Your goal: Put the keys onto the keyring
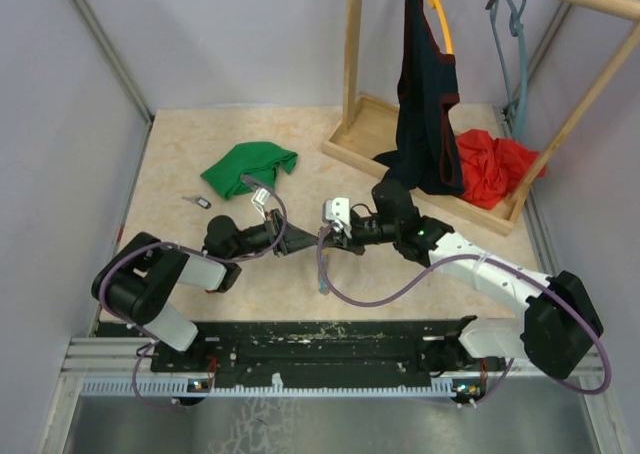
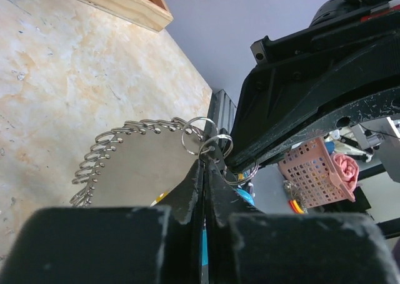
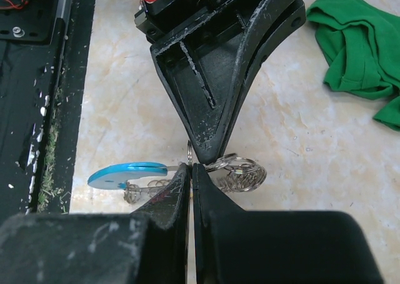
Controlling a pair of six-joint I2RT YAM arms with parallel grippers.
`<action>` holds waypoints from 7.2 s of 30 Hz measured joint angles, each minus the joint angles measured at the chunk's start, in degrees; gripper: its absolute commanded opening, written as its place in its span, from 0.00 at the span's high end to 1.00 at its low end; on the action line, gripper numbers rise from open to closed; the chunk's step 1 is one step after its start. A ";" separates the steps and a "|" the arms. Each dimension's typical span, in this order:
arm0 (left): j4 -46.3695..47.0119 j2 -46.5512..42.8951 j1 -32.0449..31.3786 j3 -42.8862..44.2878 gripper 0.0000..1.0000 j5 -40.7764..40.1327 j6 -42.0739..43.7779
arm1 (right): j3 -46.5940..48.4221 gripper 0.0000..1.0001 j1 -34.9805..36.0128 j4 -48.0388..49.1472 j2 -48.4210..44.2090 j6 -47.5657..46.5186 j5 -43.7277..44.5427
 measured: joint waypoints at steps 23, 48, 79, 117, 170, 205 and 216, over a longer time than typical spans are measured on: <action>-8.22 -5.70 -0.04 1.99 0.72 -0.79 6.69 | -0.02 1.00 0.04 -1.16 -2.36 0.15 0.07; -10.05 -5.53 -1.11 2.03 0.83 -0.20 6.88 | -0.02 1.00 0.04 -1.16 -2.36 0.15 -0.28; -28.63 -18.36 -1.64 4.07 1.00 -7.23 29.62 | -0.02 0.78 1.66 -5.01 -6.84 4.07 -0.59; -19.78 -20.59 -1.66 4.17 1.00 4.79 50.03 | 1.11 0.91 -5.66 10.91 0.24 12.00 -10.69; -20.76 -13.40 -1.66 1.64 0.65 2.80 56.65 | 35.76 1.00 7.50 -43.63 20.37 -0.48 20.90; -1.77 -10.60 -1.66 -3.41 1.00 -1.20 42.84 | 2.05 0.80 -1.81 -0.20 -4.55 14.51 6.73; 2.97 -10.60 -1.66 -3.65 1.00 -1.73 39.28 | -7.32 0.85 -2.40 19.45 -3.63 19.61 -0.96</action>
